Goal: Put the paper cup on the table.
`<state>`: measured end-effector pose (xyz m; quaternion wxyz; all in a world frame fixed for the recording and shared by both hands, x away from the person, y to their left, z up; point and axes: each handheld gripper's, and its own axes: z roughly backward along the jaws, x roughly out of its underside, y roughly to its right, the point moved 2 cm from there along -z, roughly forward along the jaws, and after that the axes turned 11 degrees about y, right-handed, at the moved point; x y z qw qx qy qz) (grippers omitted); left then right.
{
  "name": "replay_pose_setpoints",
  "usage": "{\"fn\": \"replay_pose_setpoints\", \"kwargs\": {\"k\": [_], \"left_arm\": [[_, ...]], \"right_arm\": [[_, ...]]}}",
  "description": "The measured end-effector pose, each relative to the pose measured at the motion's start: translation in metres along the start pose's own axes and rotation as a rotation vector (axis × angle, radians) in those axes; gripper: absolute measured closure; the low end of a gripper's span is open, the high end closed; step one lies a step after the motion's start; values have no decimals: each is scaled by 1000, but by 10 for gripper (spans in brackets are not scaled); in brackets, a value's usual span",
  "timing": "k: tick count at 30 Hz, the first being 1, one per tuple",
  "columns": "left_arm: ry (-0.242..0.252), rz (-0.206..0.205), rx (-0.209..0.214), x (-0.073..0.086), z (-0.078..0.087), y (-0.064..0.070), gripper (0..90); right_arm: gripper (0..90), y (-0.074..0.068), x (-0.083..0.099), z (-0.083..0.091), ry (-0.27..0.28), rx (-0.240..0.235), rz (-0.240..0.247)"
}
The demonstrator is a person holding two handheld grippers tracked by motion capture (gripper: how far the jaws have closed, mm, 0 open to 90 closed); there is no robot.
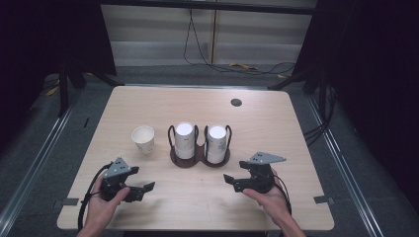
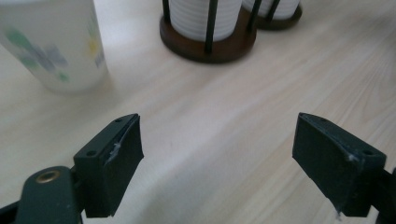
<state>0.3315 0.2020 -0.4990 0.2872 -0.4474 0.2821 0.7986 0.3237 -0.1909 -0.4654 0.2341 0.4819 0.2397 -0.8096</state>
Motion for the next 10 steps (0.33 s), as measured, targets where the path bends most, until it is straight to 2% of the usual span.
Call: {"fn": "replay_pose_setpoints", "kwargs": {"k": [1, 2, 3, 5, 7, 10], "left_arm": [[6, 46, 32, 4, -2, 1, 160], [-6, 65, 55, 6, -4, 2, 160], [-14, 46, 59, 6, -5, 2, 163], [5, -7, 28, 3, -3, 2, 166], [23, -9, 20, 1, -1, -1, 165], [21, -8, 1, 2, -1, -1, 165]], "right_arm": [[207, 1, 3, -1, -3, 9, -4], [206, 3, 5, -1, -5, 16, -5], [204, 4, 7, -1, -9, 25, -2], [203, 5, 10, -2, -17, 51, 9], [199, 9, 14, -4, -29, 80, 12], [197, 15, 19, -7, -60, 115, 13]]}}
